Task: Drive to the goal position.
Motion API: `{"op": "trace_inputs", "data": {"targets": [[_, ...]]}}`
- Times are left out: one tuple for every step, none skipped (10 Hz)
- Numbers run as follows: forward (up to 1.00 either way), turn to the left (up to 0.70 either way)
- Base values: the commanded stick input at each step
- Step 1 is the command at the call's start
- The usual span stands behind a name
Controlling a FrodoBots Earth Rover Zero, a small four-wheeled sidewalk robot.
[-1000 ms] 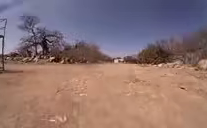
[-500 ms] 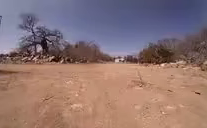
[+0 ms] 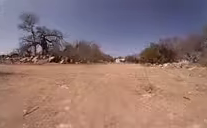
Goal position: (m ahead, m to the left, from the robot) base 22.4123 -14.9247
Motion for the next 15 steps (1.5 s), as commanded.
{"op": "trace_inputs", "data": {"targets": [[1.0,0.0],[1.0,0.0],[1.0,0.0],[1.0,0.0],[1.0,0.0],[1.0,0.0],[1.0,0.0],[1.0,0.0],[1.0,0.0],[1.0,0.0],[1.0,0.0],[1.0,0.0],[1.0,0.0],[1.0,0.0],[1.0,0.0]]}}
